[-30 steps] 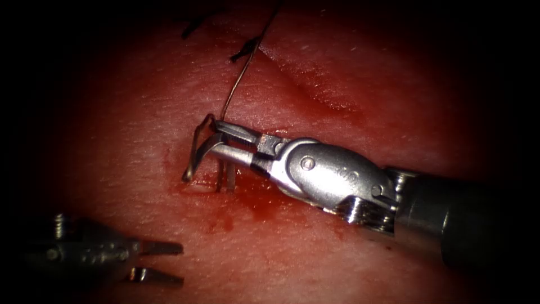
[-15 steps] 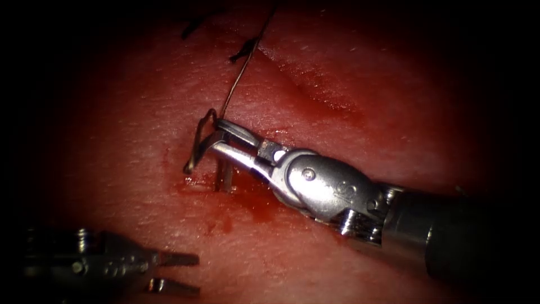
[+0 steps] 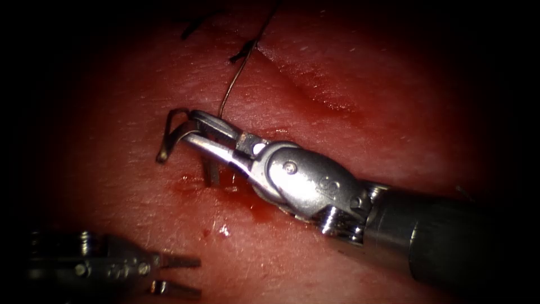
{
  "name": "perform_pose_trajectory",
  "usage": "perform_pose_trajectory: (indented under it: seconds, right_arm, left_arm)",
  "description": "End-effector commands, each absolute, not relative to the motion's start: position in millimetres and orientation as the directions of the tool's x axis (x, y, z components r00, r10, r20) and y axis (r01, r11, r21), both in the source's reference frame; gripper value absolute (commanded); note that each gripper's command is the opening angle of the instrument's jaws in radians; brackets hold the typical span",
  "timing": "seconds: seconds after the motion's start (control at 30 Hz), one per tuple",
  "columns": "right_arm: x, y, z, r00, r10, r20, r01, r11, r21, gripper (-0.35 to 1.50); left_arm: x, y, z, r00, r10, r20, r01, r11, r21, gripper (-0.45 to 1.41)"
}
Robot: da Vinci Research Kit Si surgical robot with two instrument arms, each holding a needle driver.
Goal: Wound Closure
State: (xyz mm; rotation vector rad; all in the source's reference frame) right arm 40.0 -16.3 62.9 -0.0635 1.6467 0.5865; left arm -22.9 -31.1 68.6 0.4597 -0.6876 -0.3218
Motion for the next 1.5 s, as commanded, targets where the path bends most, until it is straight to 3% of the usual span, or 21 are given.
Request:
perform_pose_trajectory:
  seconds: [0.03,0.27,0.73,1.1,1.5]
  right_arm:
    - [40.5,-16.6,63.7,-0.185,0.303,-0.935,-0.369,0.860,0.352,-0.35]
    - [38.5,-15.2,63.4,-0.233,0.373,-0.898,-0.387,0.811,0.438,-0.35]
    - [39.4,-15.6,63.9,-0.222,0.540,-0.812,-0.406,0.706,0.580,-0.35]
    - [39.9,-18.0,64.9,-0.244,0.796,-0.553,-0.317,0.474,0.822,-0.35]
    - [39.7,-20.3,64.4,-0.195,0.900,-0.390,-0.333,0.313,0.890,-0.35]
  left_arm:
    - [-23.4,-31.2,69.1,0.730,-0.428,0.533,0.132,0.853,0.504,0.10]
    - [-23.4,-31.4,71.4,0.730,-0.422,0.538,0.121,0.855,0.505,0.07]
    - [-23.8,-32.3,74.0,0.699,-0.450,0.555,0.075,0.819,0.569,0.07]
    - [-20.7,-32.7,74.3,0.704,-0.454,0.546,0.090,0.819,0.566,0.07]
    - [-20.3,-32.6,74.7,0.705,-0.455,0.544,0.094,0.820,0.564,0.07]
